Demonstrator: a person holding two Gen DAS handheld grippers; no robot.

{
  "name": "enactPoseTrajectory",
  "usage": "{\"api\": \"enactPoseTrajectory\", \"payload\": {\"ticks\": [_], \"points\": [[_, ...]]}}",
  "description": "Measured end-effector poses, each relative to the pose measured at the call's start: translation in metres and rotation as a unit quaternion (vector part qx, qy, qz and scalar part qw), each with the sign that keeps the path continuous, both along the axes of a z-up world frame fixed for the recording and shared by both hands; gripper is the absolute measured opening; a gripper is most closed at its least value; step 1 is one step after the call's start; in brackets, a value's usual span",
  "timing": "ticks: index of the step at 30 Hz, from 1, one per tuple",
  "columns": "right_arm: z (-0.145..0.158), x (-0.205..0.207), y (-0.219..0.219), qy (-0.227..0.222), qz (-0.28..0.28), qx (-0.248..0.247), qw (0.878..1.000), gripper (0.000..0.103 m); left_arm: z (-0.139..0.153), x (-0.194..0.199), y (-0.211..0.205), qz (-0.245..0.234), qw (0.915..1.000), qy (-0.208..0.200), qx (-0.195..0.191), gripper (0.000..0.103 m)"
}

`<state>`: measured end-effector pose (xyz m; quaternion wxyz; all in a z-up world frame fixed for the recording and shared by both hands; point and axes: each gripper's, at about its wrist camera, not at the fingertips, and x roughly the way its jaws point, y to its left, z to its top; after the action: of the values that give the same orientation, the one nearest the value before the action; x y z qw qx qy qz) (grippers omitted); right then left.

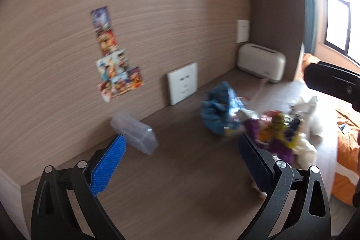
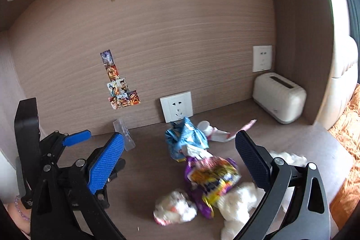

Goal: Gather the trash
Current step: 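Move both tools back toward the desk trash, then grasp the clear plastic box with the left tool while the right tool grasps the blue bag, then carry the blue bag over the bin with the right tool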

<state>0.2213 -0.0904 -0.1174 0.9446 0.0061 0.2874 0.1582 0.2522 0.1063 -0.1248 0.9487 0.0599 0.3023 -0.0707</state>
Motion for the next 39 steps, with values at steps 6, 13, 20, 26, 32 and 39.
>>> {"api": "enactPoseTrajectory", "payload": {"ticks": [6, 13, 20, 26, 32, 39], "points": [[-0.027, 0.040, 0.024, 0.022, -0.001, -0.035, 0.999, 0.098, -0.019, 0.042, 0.032, 0.059, 0.9980, 0.020, -0.003, 0.098], [-0.059, 0.078, 0.045, 0.051, -0.001, -0.067, 0.996, 0.098, -0.033, 0.080, 0.050, 0.097, 0.9945, 0.040, -0.002, 0.098], [-0.082, 0.102, 0.062, 0.063, -0.003, -0.095, 0.994, 0.098, -0.048, 0.102, 0.051, 0.100, 0.9932, 0.058, 0.009, 0.098], [-0.096, 0.121, 0.068, 0.086, -0.013, -0.109, 0.990, 0.092, -0.060, 0.114, 0.052, 0.099, 0.9921, 0.077, 0.002, 0.087], [-0.107, 0.137, 0.066, 0.131, -0.027, -0.109, 0.985, 0.062, -0.087, 0.128, 0.064, 0.115, 0.9832, 0.136, -0.038, 0.030], [-0.077, 0.124, 0.059, 0.099, -0.015, -0.063, 0.993, 0.057, -0.063, 0.105, 0.067, 0.111, 0.9883, 0.097, -0.038, 0.029]]}}
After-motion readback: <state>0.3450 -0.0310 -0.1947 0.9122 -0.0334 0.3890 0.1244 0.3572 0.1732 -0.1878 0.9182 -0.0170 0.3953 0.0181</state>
